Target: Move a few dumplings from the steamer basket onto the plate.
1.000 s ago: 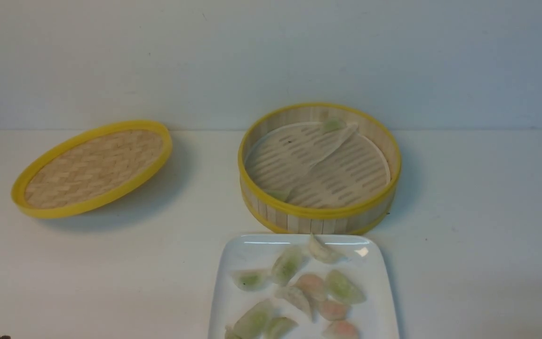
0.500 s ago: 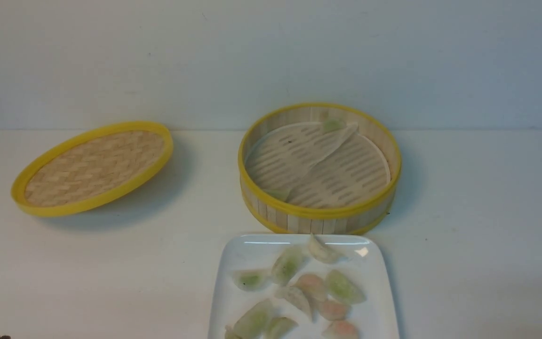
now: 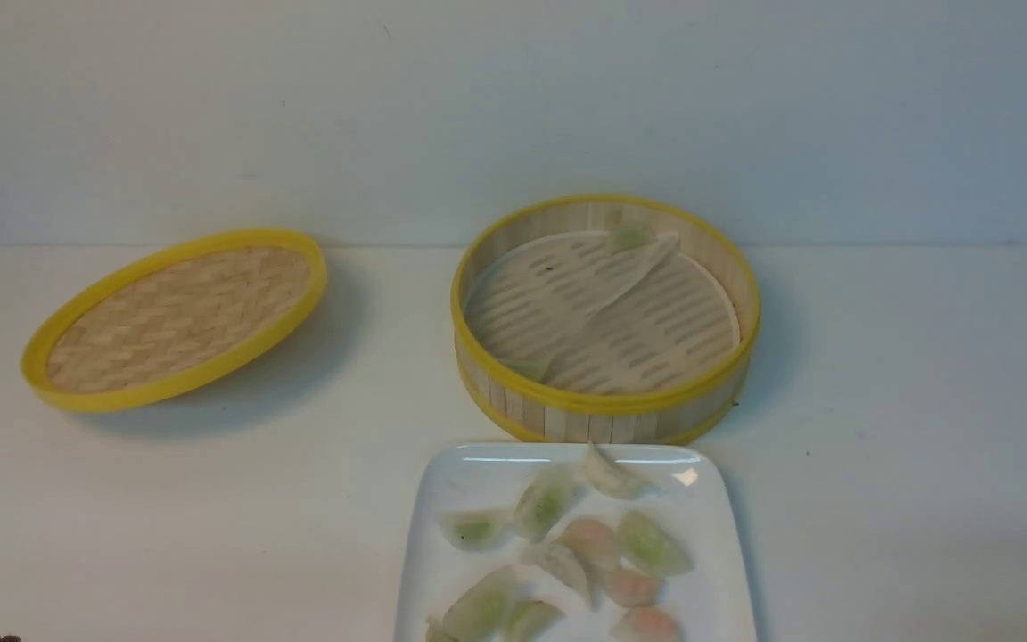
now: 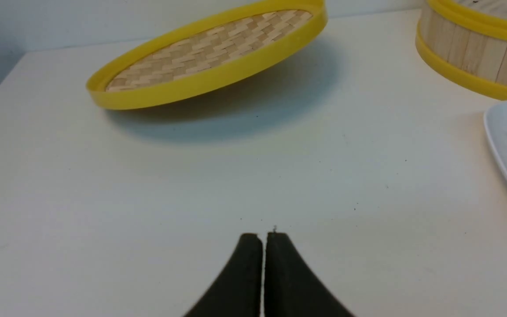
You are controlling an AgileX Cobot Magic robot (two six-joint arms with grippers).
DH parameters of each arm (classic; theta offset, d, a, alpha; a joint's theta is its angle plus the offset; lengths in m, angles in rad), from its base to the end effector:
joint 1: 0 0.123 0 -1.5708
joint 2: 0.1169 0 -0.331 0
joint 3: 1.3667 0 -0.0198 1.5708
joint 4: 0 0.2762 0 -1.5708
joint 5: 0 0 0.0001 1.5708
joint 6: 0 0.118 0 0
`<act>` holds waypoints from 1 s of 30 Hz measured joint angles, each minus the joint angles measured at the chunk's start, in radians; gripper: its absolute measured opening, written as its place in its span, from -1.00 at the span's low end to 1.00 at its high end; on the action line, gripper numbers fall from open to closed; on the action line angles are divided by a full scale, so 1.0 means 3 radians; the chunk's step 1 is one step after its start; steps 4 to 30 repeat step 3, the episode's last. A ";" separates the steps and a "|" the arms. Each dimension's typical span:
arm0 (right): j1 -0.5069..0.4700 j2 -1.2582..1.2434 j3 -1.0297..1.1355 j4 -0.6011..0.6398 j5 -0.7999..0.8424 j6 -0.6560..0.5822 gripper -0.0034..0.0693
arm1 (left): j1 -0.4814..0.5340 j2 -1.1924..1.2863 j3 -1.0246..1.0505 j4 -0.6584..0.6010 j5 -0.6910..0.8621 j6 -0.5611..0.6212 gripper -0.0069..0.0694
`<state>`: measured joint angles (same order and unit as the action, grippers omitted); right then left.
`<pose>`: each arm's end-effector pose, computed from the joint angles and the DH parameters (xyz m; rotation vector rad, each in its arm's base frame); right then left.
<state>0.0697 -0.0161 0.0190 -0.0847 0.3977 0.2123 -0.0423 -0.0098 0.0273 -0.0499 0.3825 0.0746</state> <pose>0.0566 0.0001 0.1630 0.0832 1.8824 0.1089 0.0571 -0.0046 0.1610 0.0792 1.8815 -0.0271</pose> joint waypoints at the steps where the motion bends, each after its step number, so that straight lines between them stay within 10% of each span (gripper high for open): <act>1: 0.0000 0.0000 0.0000 0.0000 0.0000 0.0000 -0.95 | 0.0000 0.0000 0.0000 0.0000 0.0000 0.0000 -0.83; 30: 0.0000 0.0000 0.0000 0.0000 0.0000 0.0000 -0.95 | 0.0000 0.0000 0.0000 0.0000 0.0000 0.0000 -0.83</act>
